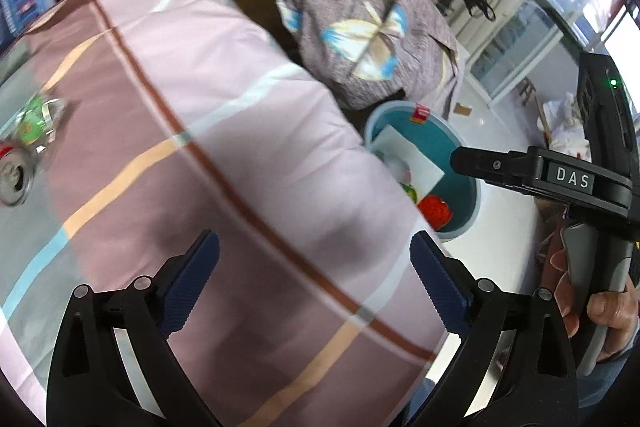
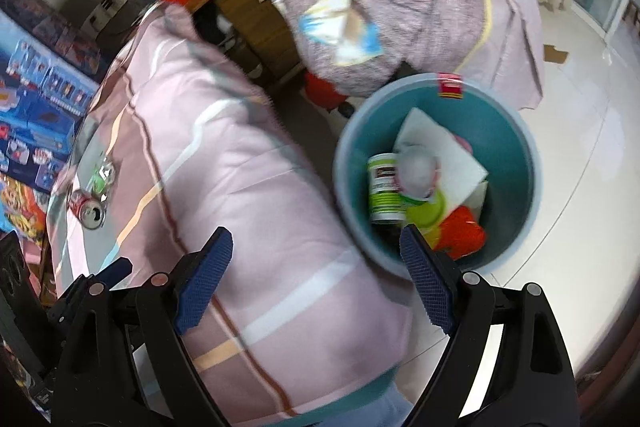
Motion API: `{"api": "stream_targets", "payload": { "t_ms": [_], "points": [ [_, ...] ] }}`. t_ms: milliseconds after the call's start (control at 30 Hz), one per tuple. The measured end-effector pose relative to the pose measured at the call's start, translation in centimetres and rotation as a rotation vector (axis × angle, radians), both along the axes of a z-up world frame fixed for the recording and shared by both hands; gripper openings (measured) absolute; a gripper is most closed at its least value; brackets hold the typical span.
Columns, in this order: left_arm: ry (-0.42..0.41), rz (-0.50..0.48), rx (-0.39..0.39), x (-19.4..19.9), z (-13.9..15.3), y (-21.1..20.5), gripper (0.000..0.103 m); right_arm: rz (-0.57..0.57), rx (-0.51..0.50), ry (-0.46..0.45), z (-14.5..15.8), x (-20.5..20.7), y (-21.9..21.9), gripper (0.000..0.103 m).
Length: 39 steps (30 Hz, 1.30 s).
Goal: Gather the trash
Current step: 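Move both tools back over the remaining trash on the table, then grasp the red Coca-Cola can with the left tool while the right tool grasps the clear plastic bag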
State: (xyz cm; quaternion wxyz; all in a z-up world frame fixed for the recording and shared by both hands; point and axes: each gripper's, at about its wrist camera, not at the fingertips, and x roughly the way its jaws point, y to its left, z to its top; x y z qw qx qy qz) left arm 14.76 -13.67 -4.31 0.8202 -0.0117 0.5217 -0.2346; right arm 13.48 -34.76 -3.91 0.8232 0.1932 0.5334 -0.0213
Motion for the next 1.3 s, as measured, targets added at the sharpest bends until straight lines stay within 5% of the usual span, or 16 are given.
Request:
{"api": "stream_targets", "payload": {
  "t_ms": [533, 900, 1300],
  "points": [
    [0.004, 0.285, -0.046, 0.7, -0.1, 15.9, 0.097, 0.271, -0.055, 0.065, -0.2, 6.0, 15.4, 0.082],
    [0.026, 0.596, -0.033, 7.2, -0.5, 26.1, 0.097, 0.445, -0.121, 0.137, -1.4, 14.5, 23.9, 0.082],
    [0.061, 0.655, -0.017, 11.6, -1.6, 27.1, 0.097, 0.519, -0.01, 0.176, -2.0, 22.5, 30.1, 0.082]
  ]
}}
